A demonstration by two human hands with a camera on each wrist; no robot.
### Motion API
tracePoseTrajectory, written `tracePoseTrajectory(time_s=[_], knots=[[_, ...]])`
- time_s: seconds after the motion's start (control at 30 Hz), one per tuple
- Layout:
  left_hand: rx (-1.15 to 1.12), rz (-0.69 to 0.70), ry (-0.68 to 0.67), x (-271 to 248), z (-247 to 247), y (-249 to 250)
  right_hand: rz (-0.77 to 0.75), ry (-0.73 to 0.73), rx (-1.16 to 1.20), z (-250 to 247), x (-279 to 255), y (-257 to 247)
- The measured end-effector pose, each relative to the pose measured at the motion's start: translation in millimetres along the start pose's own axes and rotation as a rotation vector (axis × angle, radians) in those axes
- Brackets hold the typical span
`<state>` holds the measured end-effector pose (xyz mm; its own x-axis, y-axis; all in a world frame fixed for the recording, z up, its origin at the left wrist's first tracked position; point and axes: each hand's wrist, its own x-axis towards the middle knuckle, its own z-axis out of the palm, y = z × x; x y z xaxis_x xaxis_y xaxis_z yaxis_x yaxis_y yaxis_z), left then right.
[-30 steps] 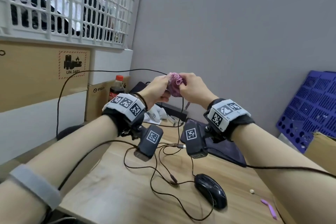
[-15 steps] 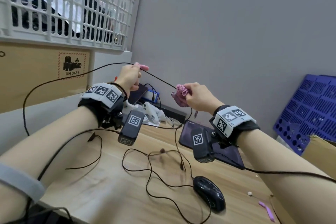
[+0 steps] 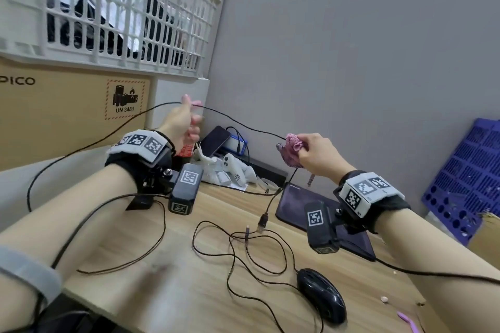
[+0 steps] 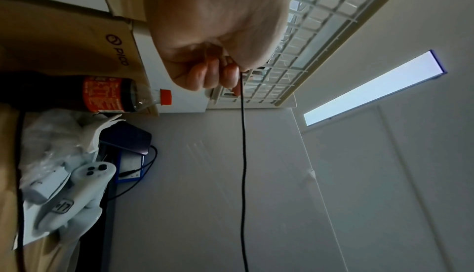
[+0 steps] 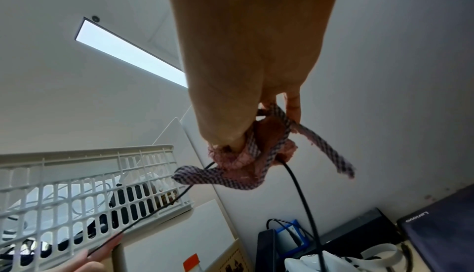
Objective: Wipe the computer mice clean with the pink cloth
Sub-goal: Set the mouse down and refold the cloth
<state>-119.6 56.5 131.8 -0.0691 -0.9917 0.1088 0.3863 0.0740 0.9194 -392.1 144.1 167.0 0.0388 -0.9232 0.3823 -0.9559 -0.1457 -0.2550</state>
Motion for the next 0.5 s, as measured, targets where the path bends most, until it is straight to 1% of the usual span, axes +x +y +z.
tracePoseTrajectory(time_s=[0.1,0.17,0.23,0.33,0.5], knots=[[0.073,-0.057,-0.188,-8,29,-12,-0.02,0.023,0.036,4,8,-12],[0.157,-0.051,-0.299,-18,55,-19,-0.048,0.017,0.054,8,12,-23],[0.237,-0.031,-0.362,-26,78,-26,-0.078,0.008,0.065,12,15,-33],[0.289,0.005,-0.349,-26,95,-35,-0.095,-0.001,0.078,17,16,-40],[0.334,0.041,-0.288,-11,85,-42,-0.094,-0.052,0.045,27,17,-30]])
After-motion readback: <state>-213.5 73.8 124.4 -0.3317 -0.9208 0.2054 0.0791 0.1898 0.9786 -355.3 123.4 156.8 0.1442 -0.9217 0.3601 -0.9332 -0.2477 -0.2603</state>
